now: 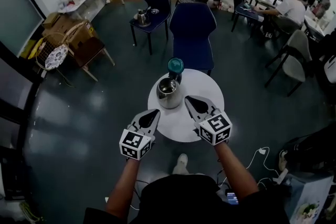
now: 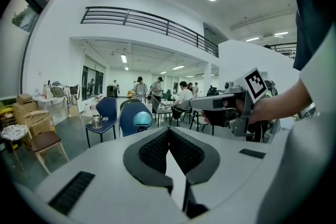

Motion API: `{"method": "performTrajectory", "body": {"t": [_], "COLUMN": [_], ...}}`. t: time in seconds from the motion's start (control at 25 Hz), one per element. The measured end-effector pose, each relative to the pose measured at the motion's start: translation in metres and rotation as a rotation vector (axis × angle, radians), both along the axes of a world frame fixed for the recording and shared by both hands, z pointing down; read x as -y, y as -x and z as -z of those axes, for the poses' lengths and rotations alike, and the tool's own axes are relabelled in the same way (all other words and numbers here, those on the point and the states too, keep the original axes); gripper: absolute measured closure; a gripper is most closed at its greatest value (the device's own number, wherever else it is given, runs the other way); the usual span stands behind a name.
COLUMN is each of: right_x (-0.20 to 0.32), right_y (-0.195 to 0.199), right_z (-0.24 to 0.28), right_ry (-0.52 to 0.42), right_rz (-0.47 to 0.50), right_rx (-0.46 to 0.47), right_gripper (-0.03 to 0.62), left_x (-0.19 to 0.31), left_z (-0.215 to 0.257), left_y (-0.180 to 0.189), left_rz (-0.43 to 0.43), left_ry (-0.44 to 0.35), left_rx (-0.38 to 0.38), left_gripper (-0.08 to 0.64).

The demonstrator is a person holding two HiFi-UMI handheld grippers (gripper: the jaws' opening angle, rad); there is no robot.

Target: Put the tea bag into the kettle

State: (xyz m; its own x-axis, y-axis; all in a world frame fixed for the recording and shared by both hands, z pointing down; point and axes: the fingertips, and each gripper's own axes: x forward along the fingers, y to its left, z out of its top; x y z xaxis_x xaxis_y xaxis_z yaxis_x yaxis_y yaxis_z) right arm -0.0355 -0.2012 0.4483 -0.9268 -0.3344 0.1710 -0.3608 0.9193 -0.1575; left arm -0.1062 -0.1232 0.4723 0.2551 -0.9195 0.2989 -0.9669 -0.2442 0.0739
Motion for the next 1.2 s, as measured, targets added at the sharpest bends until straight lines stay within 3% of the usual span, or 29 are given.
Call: {"method": "performTrajectory", "body": {"t": [1.2], "right_x": [-0.141], "right_y": [-0.015], "right_z": [0.070], "right_ry": [-0.079], "right_rz": [-0.031], "right_rx": [0.073], "right_gripper": [0.575], "left_x": [-0.138], "left_z": [0.067], "left_y": [-0.002], "left_rz": [0.010], "left_ry": [-0.127], "left_rx": [-0.016], "left_gripper": [0.545]}}
